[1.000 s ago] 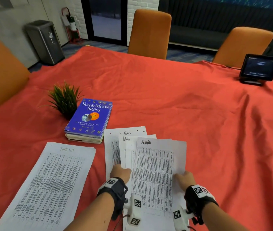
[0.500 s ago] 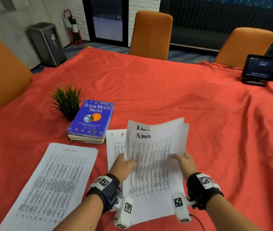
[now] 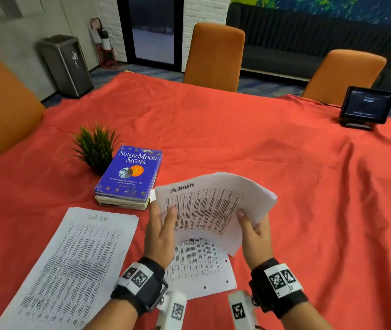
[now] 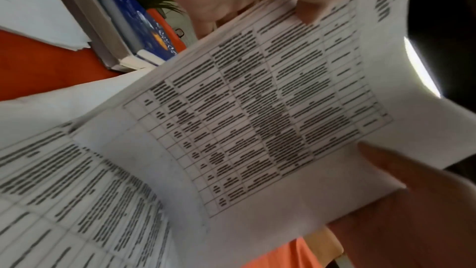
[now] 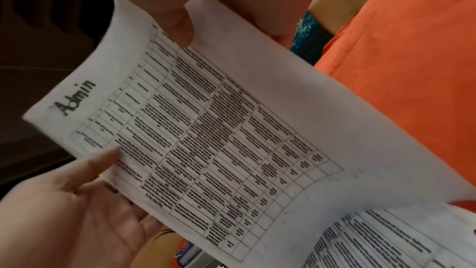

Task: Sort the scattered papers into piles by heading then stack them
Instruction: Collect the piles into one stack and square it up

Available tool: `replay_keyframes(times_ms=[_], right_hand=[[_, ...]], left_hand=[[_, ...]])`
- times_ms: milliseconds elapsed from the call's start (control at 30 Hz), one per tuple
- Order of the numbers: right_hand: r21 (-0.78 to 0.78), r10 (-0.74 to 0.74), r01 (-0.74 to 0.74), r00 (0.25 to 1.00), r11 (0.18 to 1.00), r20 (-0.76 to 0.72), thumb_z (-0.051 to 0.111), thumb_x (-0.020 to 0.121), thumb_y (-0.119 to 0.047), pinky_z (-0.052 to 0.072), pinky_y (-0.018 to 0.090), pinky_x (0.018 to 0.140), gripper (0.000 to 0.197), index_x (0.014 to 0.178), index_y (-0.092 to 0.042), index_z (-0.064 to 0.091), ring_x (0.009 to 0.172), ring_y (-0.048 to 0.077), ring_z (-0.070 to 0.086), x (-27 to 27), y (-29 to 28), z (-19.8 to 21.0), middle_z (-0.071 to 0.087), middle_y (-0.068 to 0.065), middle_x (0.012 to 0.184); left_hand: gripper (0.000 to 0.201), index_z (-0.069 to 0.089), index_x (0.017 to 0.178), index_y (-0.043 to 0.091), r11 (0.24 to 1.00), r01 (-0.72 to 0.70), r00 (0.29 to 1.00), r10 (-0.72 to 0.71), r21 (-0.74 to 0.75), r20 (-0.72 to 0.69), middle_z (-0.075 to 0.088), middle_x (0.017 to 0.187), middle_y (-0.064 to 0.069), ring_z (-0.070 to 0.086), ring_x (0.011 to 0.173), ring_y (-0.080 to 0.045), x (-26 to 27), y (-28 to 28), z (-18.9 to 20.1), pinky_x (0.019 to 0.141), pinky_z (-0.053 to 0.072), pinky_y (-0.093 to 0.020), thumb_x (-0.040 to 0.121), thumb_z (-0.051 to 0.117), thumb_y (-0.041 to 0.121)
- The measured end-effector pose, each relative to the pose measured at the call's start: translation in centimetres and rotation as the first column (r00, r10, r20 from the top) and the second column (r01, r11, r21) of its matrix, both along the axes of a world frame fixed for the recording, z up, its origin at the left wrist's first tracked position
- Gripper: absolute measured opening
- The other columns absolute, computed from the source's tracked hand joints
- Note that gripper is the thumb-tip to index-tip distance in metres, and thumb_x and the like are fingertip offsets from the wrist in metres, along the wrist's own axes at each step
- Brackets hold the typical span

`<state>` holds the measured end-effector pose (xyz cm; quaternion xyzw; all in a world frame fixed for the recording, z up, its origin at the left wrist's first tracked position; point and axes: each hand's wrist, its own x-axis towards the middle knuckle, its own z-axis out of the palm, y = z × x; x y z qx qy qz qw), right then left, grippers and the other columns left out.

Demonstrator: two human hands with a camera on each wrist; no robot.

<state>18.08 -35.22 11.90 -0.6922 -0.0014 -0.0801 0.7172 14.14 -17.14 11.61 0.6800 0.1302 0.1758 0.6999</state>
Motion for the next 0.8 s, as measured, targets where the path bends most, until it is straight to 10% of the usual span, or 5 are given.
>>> replay_keyframes(times_ms=[100, 200, 467, 667, 800], right_hand=[[0.024, -0.018, 0.018, 1.0, 1.0, 0.014, 0.06, 0.088, -0.022, 0.049, 0.038, 0.091, 0.039, 0.125, -0.013, 0.049, 0.106, 0.019, 0.061, 0.6, 0.4, 0.1, 0.062, 0.011, 0.117], [0.03, 0.009, -0.01, 1.0, 1.0, 0.017, 0.054, 0.089, -0.025, 0.048, 0.045, 0.092, 0.032, 0.12, -0.018, 0.05, 0.107, 0.031, 0.059, 1.1, 0.7, -0.1, 0.06, 0.016, 0.115], [0.107, -0.037, 0.036, 0.999, 0.994, 0.005, 0.039, 0.098, 0.005, 0.045, 0.004, 0.063, 0.021, 0.113, -0.009, 0.041, 0.07, -0.016, 0.058, 1.6, 0.5, -1.4, 0.053, -0.005, 0.091], [0.023, -0.074, 0.078, 0.988, 0.997, -0.135, 0.047, 0.099, -0.008, 0.053, 0.039, 0.084, 0.022, 0.118, -0.012, 0.057, 0.096, 0.019, 0.068, 1.6, 0.0, -3.7, 0.07, 0.01, 0.108], [-0.057, -0.159, 0.152, 0.978, 0.987, -0.133, 0.05, 0.097, -0.005, 0.057, 0.03, 0.07, 0.016, 0.103, -0.014, 0.062, 0.076, 0.01, 0.068, 2.8, -1.9, -4.1, 0.07, 0.006, 0.092]], left_hand=[[0.037, 0.042, 0.124, 0.04, 1.0, -0.003, 1.0, 0.002, -0.015, -0.016, 0.054, 0.115, 0.038, 0.048, 0.104, 0.028, 0.2, -0.3, 0.4, 0.087, 0.034, 0.005, 0.099, 0.046, 0.013], [0.032, 0.046, 0.128, 0.016, 0.999, 0.048, 0.997, -0.048, -0.005, -0.063, 0.04, 0.098, 0.035, 0.046, 0.075, 0.028, 0.8, -1.0, 0.3, 0.069, 0.026, 0.013, 0.099, 0.04, 0.002], [0.047, 0.029, 0.147, 0.011, 1.0, -0.015, 0.98, 0.015, 0.001, -0.198, 0.032, 0.126, 0.015, 0.034, 0.117, 0.0, 1.2, -0.7, -1.1, 0.089, 0.023, -0.004, 0.102, 0.039, 0.017], [0.031, 0.046, 0.13, 0.023, 0.998, -0.024, 0.986, 0.014, -0.058, -0.165, 0.046, 0.119, 0.029, 0.045, 0.103, 0.009, 1.2, -0.7, -1.1, 0.091, 0.031, -0.002, 0.101, 0.04, 0.014], [0.007, 0.051, 0.1, 0.024, 0.991, -0.117, 0.97, 0.127, 0.057, -0.207, 0.064, 0.099, -0.002, 0.06, 0.086, -0.014, 1.7, 1.6, -3.5, 0.076, 0.046, -0.032, 0.093, 0.049, 0.025]])
